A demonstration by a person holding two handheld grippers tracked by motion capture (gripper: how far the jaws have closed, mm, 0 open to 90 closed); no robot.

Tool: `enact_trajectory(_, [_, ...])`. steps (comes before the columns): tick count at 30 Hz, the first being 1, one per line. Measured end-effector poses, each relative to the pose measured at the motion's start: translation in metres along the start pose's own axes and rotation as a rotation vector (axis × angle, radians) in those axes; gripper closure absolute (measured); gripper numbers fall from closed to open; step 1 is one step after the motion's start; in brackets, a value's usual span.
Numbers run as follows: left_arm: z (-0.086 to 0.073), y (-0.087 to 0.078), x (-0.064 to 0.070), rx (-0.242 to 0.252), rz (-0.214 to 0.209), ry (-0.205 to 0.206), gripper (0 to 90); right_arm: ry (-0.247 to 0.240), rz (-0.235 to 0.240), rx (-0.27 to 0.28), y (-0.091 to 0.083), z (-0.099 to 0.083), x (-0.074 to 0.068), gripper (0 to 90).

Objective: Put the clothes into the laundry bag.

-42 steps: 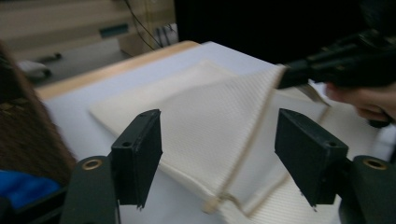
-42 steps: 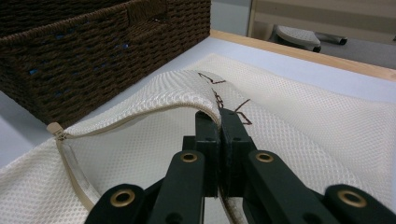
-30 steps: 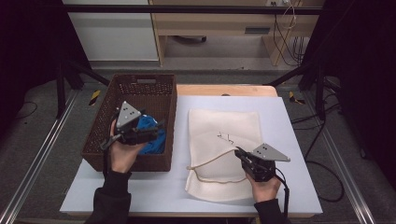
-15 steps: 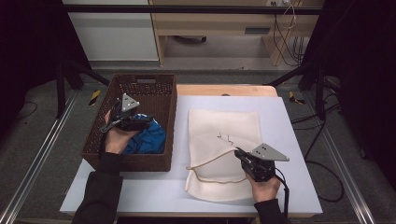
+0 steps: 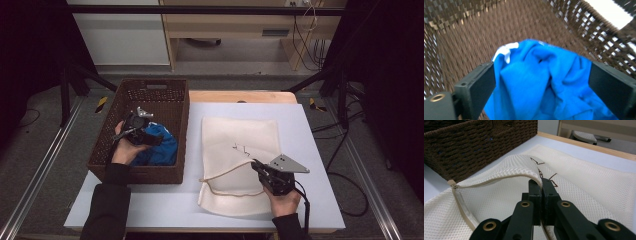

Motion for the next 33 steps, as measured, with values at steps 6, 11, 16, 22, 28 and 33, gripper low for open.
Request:
enact_trajectory(6, [-0.004, 0.006, -0.003, -0.045, -0.014, -0.034, 7.0, -0.008, 0.004, -0.008, 0.002, -0.001, -0.001, 87.7])
enact_trajectory(11, [-0.01, 0.011, 0.0, -0.105, -0.035, -0.023, 11.2, -0.006, 0.007, -0.011, 0.002, -0.001, -0.001, 87.7])
enact_trajectory(16, [-0.017, 0.017, 0.0, -0.177, -0.027, -0.009, 17.9, -0.008, 0.008, -0.013, 0.002, -0.002, -0.001, 87.7])
enact_trajectory(22, [-0.023, 0.019, 0.001, -0.246, 0.011, 0.015, 45.8, -0.003, 0.009, -0.021, 0.003, -0.003, -0.001, 87.8])
enact_trajectory(28, [-0.023, 0.016, 0.0, -0.249, 0.014, -0.018, 75.1, 0.008, 0.015, -0.015, 0.002, -0.002, 0.001, 87.8])
enact_trajectory(33, [-0.019, 0.01, -0.002, -0.18, -0.006, -0.069, 79.0, 0.026, 0.015, -0.004, -0.002, -0.002, 0.005, 87.8])
Point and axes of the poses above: each handheld gripper's, and its own axes: y roughly forward along the jaws, z roughly out of its top, x roughly to its right, the point moved 8 cm from there along y, roughly forward along the jaws, and after that the axes turned 1 degree about -z, right-handed, at the moved point
